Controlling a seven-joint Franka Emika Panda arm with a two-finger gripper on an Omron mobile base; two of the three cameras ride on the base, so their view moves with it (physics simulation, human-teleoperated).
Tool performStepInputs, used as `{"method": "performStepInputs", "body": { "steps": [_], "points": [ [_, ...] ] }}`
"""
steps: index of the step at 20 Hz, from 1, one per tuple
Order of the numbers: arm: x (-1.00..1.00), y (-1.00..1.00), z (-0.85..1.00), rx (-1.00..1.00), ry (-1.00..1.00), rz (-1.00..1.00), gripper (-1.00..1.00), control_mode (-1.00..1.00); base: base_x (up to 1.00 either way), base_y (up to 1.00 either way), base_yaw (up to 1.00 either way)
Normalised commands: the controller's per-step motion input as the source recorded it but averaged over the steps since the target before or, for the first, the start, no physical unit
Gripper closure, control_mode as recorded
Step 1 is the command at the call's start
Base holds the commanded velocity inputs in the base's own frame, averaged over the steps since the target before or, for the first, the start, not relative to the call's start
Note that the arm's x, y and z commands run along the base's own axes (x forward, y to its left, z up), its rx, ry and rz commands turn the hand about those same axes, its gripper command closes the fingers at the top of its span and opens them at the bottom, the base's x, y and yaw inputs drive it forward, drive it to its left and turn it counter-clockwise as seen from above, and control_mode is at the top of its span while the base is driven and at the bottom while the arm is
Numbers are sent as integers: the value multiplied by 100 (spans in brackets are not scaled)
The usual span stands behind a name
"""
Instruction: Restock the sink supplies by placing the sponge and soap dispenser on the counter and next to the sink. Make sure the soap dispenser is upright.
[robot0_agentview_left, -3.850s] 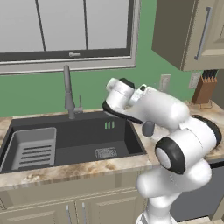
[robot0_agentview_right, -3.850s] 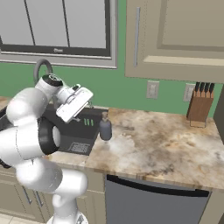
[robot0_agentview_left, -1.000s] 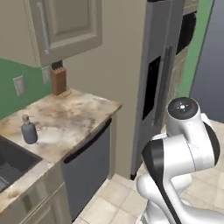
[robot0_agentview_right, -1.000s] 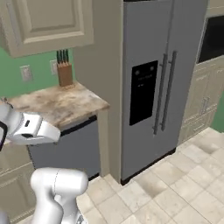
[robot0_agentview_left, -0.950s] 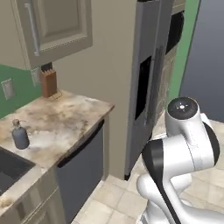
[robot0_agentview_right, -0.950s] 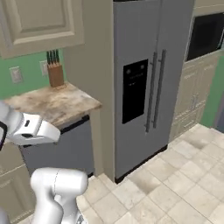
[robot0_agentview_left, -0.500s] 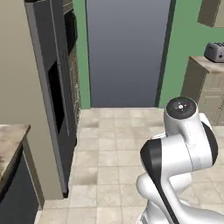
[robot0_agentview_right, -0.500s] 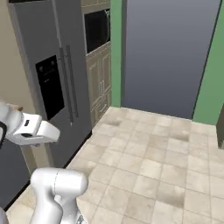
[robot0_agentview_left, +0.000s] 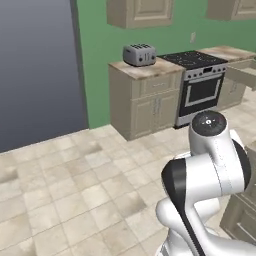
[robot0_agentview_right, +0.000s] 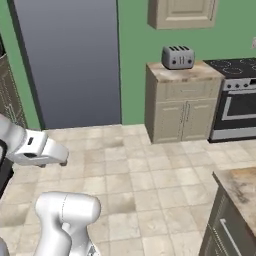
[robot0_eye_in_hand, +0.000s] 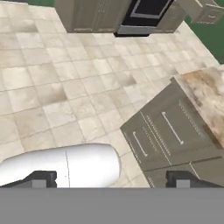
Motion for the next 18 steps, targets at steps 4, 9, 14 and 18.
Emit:
{"method": "performStepInputs", "body": {
  "steps": [4, 9, 14, 18],
  "points": [
    [0, 0, 0, 0, 0, 0, -100, 100, 100, -20, -56],
    [0, 0, 0, 0, 0, 0, -100, 100, 100, -1, -47],
    [0, 0, 0, 0, 0, 0, -100, 100, 100, 0, -44],
    [0, 0, 0, 0, 0, 0, -100, 100, 100, 4, -49]
  ]
}}
